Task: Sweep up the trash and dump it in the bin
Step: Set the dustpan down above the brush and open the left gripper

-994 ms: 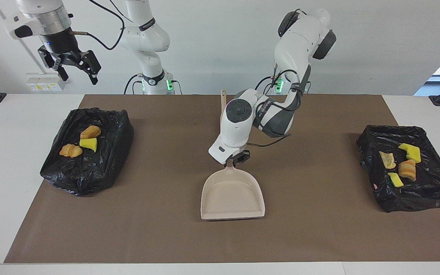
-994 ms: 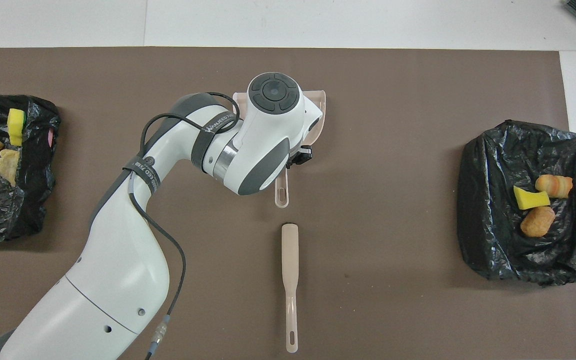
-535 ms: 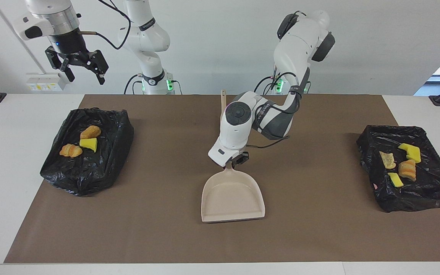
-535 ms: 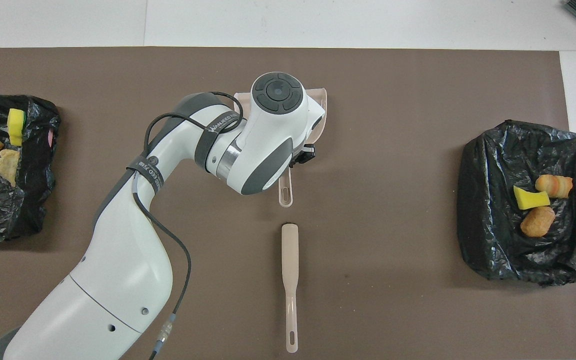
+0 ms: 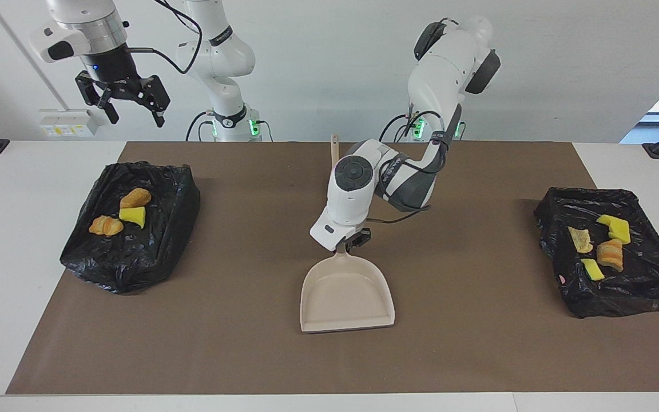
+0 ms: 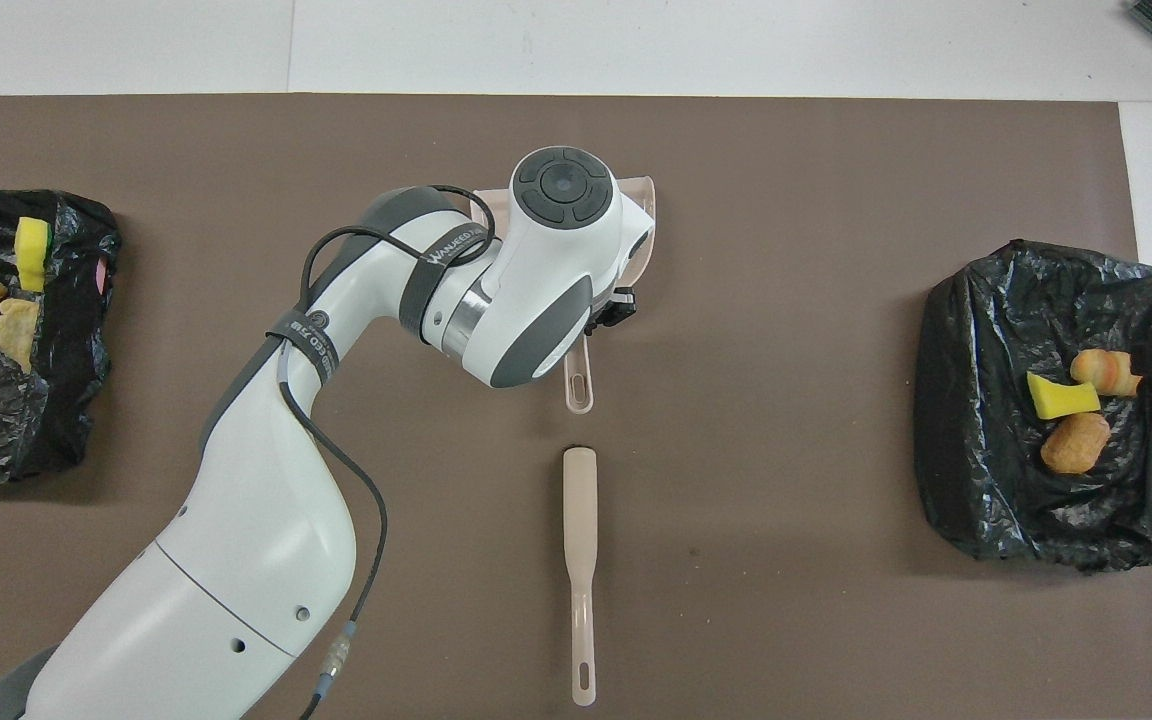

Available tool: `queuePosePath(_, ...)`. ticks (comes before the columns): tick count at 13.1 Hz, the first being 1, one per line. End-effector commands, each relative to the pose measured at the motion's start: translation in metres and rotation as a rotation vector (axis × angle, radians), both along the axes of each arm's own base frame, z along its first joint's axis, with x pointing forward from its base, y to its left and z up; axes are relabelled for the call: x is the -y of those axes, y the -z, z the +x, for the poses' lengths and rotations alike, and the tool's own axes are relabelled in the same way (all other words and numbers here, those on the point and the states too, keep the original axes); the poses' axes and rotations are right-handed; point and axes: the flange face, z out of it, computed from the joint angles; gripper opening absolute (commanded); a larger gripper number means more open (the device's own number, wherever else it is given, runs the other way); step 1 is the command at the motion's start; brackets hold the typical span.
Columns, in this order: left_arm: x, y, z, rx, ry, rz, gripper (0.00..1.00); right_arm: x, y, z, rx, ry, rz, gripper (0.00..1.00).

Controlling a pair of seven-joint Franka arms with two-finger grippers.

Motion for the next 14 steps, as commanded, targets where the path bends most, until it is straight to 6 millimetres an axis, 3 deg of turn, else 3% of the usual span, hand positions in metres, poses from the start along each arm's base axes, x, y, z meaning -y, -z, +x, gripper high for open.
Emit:
queuePosePath(1, 0.002, -0.004, 0.005, 0.023, -0.014, 0.01, 0.94, 0.014, -0.002, -0.007, 0.0, -0.001, 0.005, 1.0)
queuePosePath(2, 0.001, -0.005, 0.005, 0.026, -0.012, 0.013, 1.0, 0.013, -0.003, -0.007, 0.002, -0.004, 0.006, 1.0)
queuePosePath(4, -0.003, -0.013, 0.007, 0.026, -0.014, 0.017, 1.0, 0.005, -0.004, -0.007, 0.004, -0.018, 0.02, 1.0)
queuePosePath(7, -0.023, -0.044, 0.005, 0.055, -0.024, 0.021, 1.0, 0.002, -0.005, -0.007, 0.006, -0.023, 0.02, 1.0)
queuePosePath(10, -0.069, -0.075, -0.009, 0.074, 0.006, 0.056, 1.0, 0.003, -0.005, -0.007, 0.006, -0.021, 0.021, 1.0)
queuePosePath(11, -0.094, -0.08, -0.011, 0.072, 0.033, 0.083, 1.0, 0.002, -0.005, -0.007, 0.006, -0.023, 0.02, 1.0)
queuePosePath(14, -0.14, -0.081, -0.02, 0.059, 0.045, 0.141, 1.0, 0.006, -0.005, -0.005, 0.018, -0.012, 0.021, 1.0)
